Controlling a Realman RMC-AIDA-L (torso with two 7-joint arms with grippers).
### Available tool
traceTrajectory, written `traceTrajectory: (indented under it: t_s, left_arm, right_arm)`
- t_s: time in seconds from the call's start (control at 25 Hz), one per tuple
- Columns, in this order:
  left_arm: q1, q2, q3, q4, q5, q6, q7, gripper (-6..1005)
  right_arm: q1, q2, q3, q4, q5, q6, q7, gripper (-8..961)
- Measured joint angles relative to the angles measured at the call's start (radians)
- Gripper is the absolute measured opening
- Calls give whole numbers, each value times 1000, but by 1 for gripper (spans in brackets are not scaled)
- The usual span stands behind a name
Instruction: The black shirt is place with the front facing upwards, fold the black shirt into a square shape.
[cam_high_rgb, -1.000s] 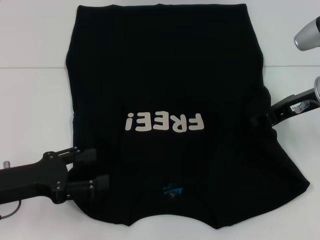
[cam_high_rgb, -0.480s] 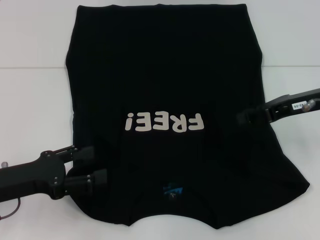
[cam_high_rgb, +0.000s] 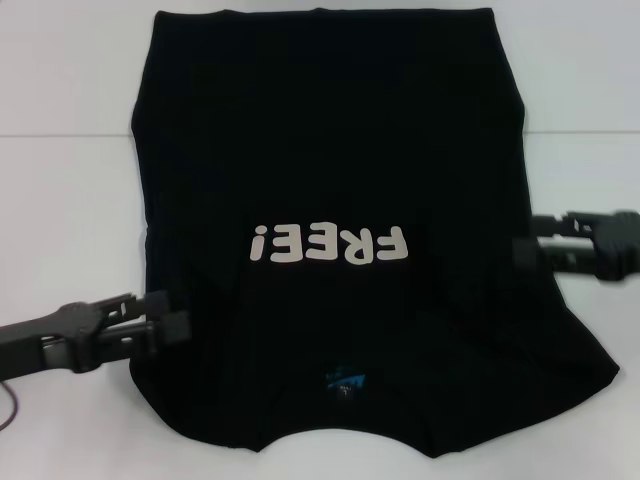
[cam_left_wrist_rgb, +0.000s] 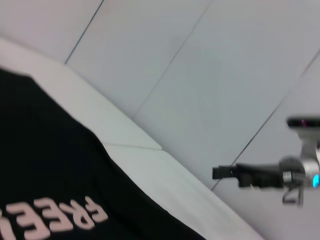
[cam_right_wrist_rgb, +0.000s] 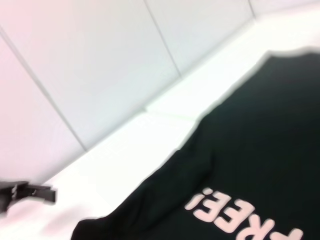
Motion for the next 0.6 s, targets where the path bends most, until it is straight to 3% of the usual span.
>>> traceTrajectory:
  t_s: [0.16,0.28,0.44,0.6]
  left_arm:
    - [-4,37,-1,23,45,15,-226,874]
    - [0,44,-3,83,118,1,-382,874]
    - [-3,35,2,200,209,-14,-525,875]
    - [-53,25,37,284,318,-60,-642,875]
  right_arm:
    - [-94,37,4,-16,41,-52,-224,692]
    - [-129,61,-2,-18,40,-58,-334,827]
    - [-142,92,-9,-6,15,-32,-447,827]
    - [-137,103,-9,-3,10,-8,-468,827]
